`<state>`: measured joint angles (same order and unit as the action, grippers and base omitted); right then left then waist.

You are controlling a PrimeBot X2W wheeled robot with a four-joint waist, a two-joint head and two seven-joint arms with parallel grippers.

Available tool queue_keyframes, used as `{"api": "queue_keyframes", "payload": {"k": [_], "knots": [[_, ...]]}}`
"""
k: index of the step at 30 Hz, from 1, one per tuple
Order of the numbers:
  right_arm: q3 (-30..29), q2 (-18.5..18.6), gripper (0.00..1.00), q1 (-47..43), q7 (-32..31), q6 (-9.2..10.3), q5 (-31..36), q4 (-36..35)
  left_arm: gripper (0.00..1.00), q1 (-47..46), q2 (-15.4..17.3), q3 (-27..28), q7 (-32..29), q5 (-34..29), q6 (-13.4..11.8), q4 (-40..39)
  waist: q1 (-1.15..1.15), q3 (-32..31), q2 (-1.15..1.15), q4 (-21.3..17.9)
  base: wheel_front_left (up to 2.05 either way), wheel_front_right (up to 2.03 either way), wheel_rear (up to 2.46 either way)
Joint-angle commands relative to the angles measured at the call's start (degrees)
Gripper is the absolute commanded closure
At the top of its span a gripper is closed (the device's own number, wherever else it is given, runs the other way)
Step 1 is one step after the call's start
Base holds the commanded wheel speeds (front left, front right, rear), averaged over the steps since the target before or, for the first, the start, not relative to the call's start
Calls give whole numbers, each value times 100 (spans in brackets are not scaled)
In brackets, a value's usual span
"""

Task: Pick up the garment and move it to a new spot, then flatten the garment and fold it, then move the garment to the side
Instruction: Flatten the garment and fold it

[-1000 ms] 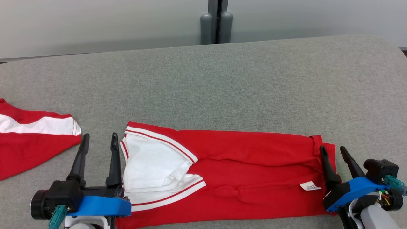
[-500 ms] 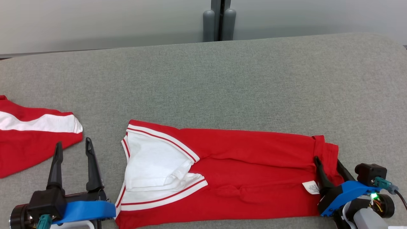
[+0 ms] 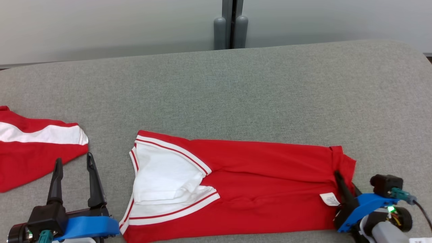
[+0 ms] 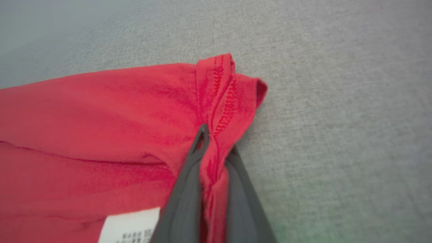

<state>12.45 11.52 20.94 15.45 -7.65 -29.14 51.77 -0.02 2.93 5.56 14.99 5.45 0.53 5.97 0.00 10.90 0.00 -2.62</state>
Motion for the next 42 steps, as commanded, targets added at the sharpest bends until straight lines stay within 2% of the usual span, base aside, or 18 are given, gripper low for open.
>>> {"api": "queue_keyframes", "payload": {"k": [1, 10, 14, 20, 33, 42], "knots": [[-61, 174, 100, -60, -62, 29, -24, 105, 0, 69, -5, 29, 24, -14, -6, 13, 0, -28, 0, -23, 0, 0, 0], [-541, 1024, 100, 44, -34, 18, 96, -67, 0, 141, -4, 56, 24, -56, -43, 92, 0, -210, 0, -57, 0, 0, 0], [-581, 1073, 100, 93, -33, 17, 150, -179, 0, 189, -4, 103, 24, -77, -41, 86, 0, -264, 0, -71, 0, 0, 0], [-401, 777, 100, -17, -33, 16, 168, -643, 0, 243, -5, 100, 24, -80, -45, 81, 0, -343, 0, -64, 0, 0, 0], [449, 49, 100, -250, -189, 16, -47, -1900, 0, 324, -5, -12, 25, -63, -67, 120, 0, -482, 0, 14, 0, 0, 0], [1079, -539, 100, -31, -364, 16, -131, -2208, 0, 188, -5, -153, 25, -12, -55, 180, 0, -437, 0, 191, 0, 0, 0]]}}
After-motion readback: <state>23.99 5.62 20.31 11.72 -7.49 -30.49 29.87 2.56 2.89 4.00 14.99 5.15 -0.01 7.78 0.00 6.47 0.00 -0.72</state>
